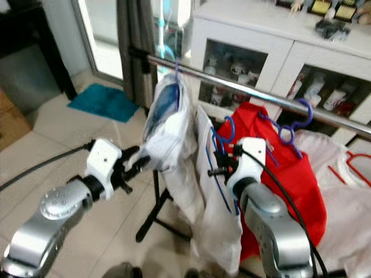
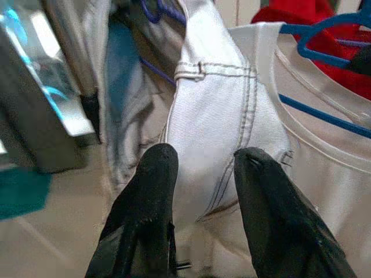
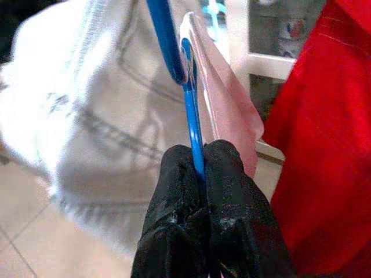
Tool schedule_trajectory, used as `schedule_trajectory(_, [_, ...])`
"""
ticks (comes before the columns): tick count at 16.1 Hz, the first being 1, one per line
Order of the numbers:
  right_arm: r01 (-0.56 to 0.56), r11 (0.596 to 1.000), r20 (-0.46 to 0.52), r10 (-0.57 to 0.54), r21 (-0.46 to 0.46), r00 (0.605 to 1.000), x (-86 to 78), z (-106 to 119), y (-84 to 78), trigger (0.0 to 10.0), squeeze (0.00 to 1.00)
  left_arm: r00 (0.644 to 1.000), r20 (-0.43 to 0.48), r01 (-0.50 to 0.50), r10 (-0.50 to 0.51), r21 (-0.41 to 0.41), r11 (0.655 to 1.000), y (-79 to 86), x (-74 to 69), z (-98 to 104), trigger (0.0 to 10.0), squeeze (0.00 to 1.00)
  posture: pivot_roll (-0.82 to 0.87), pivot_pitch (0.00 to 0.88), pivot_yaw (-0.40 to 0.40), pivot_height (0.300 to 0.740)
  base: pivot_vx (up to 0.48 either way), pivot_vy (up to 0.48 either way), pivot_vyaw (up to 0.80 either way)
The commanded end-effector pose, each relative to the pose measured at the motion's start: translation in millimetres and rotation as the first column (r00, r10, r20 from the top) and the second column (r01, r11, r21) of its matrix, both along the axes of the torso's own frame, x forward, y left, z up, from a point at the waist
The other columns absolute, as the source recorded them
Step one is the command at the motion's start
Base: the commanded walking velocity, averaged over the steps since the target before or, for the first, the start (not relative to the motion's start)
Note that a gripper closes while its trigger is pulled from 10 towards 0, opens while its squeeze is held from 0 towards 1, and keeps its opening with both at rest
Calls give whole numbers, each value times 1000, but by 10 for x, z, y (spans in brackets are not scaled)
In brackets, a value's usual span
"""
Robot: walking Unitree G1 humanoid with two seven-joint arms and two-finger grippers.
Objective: Hang hanger
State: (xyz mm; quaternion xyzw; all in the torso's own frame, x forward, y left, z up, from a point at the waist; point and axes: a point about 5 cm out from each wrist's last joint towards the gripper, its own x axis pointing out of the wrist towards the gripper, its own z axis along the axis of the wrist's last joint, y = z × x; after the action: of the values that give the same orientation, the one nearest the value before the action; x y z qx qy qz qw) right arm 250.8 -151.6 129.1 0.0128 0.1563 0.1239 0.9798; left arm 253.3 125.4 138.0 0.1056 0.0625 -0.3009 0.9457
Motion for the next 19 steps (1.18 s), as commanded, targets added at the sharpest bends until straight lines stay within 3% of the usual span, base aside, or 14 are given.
schedule_trajectory(1, [1, 1000, 50, 0, -22, 999, 43, 78, -24, 0, 0, 1000, -3, 15, -15, -2, 1000, -37, 7, 2, 10000, 0, 17, 0, -38, 740, -255, 0, 0])
schedule_trajectory(4, [0, 1000, 46, 0, -19, 999, 38, 52, -26, 0, 0, 1000, -7, -10, 10, 6, 1000, 21, -28, -38, 10000, 0, 26, 0, -59, 740, -85, 0, 0])
schedule_trajectory(12, [-6, 1000, 81, 8, -31, 997, 137, 123, -59, 0, 0, 1000, 10, -26, 26, 1, 1000, 53, 48, -2, 10000, 0, 31, 0, -61, 740, 0, 0, 0])
schedule_trajectory(16, [-34, 998, 104, 39, -43, 994, 169, 182, -41, 0, 0, 1000, 22, 10, -11, 7, 1000, -7, 103, 36, 10000, 0, 33, 0, -58, 740, 0, 0, 0])
schedule_trajectory(19, [-124, 991, 174, 114, 49, 978, 145, 288, 76, 0, 0, 997, 71, -21, 18, 37, 999, -58, 309, 70, 10000, 43, 28, 0, -67, 740, 0, 0, 0])
